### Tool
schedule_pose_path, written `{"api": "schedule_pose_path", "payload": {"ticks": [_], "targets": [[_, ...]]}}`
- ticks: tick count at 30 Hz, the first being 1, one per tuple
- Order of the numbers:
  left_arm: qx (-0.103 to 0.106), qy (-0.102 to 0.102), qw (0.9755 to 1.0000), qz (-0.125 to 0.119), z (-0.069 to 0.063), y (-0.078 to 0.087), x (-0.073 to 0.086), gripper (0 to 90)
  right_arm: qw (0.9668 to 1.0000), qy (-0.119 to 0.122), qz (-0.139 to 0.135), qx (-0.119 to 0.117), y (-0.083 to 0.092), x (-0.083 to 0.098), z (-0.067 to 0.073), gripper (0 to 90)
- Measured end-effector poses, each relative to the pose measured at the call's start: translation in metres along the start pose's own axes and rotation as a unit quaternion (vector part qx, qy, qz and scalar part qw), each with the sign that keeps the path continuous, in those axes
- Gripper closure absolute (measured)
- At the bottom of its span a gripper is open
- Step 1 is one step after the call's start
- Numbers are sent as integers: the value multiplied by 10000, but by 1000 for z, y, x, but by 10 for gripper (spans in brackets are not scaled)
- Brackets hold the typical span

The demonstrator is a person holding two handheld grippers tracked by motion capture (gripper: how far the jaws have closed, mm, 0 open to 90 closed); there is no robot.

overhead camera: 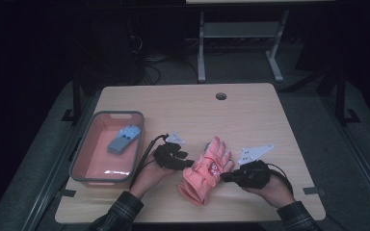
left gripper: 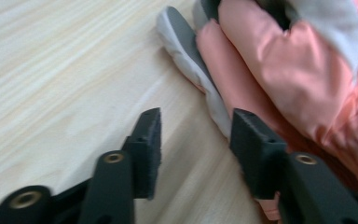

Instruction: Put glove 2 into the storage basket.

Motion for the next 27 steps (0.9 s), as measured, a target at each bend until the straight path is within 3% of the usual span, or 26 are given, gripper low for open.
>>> {"api": "schedule_pose_path", "payload": {"ticks": [2, 7, 13, 15, 17, 21, 27], "targets": [[4, 88, 9999, -59, -1, 3, -2, 462, 9998, -41, -75, 169, 2, -4, -2, 899], [-103, 61, 9998, -144, 1, 17, -8, 390, 9987, -154, -184, 443, -1, -9, -11, 899], [-106, 175, 9989, -433, 6, 32, -14, 309, 9979, -240, -8, 602, -19, -9, -19, 899], [80, 214, 9983, -528, 4, 36, -17, 280, 9978, -249, 54, 616, -24, -8, -20, 899], [132, 200, 9983, -535, 2, 37, -18, 250, 9974, -267, 140, 647, -28, -8, -20, 900], [370, 1, 9976, -581, -12, 37, -28, 213, 9968, -240, 295, 700, -38, -6, -22, 900], [489, -116, 9974, -518, -25, 28, -40, 172, 9961, -245, 412, 746, -43, -5, -21, 900]]}}
Point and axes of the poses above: each handheld gripper's, and its own axes: y roughly backward along the jaws, x roughly out of its underside, z roughly to its left, the point moved 3 cm from there along -y, roughly forward along the jaws, and after that the axes turned 3 degrees about z, right-handed, at the moved point
